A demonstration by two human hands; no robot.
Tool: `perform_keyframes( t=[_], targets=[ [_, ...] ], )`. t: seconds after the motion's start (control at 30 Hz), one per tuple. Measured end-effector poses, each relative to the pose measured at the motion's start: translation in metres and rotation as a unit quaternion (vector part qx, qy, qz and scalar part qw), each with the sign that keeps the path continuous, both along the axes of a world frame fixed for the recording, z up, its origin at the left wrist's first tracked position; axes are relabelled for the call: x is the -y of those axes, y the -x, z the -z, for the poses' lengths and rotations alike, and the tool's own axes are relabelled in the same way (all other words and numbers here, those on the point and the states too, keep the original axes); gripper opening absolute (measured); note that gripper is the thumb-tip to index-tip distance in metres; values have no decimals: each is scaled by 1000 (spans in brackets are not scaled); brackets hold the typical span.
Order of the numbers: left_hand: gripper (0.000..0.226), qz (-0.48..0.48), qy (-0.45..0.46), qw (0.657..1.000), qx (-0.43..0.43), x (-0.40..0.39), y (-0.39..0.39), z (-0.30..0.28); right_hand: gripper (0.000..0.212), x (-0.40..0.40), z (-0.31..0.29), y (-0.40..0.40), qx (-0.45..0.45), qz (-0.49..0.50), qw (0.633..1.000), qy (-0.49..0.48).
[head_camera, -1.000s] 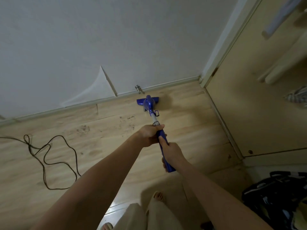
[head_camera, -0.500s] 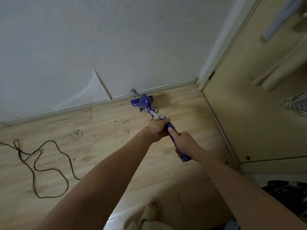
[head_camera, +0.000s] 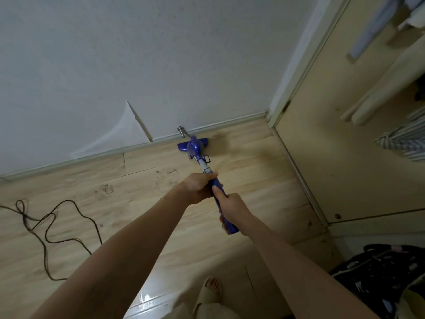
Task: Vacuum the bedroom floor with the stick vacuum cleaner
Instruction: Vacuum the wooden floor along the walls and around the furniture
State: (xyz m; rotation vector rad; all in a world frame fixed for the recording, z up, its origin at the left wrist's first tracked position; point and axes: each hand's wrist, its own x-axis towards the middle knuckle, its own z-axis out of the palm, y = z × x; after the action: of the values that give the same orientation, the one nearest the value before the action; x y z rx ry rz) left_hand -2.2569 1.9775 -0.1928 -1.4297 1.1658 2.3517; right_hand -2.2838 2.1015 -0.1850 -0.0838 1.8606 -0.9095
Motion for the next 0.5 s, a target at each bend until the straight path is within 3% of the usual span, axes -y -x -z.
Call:
perform_keyframes(
  t=[0.27, 0.5],
  targets=[
    [25, 46, -16, 999, 18, -20, -89, -23, 53, -20, -30, -98, 13, 31, 999, -26],
    [18, 87, -29, 995, 27, -42, -198, -39, 59, -41, -60, -216, -7, 44, 997, -55]
  ],
)
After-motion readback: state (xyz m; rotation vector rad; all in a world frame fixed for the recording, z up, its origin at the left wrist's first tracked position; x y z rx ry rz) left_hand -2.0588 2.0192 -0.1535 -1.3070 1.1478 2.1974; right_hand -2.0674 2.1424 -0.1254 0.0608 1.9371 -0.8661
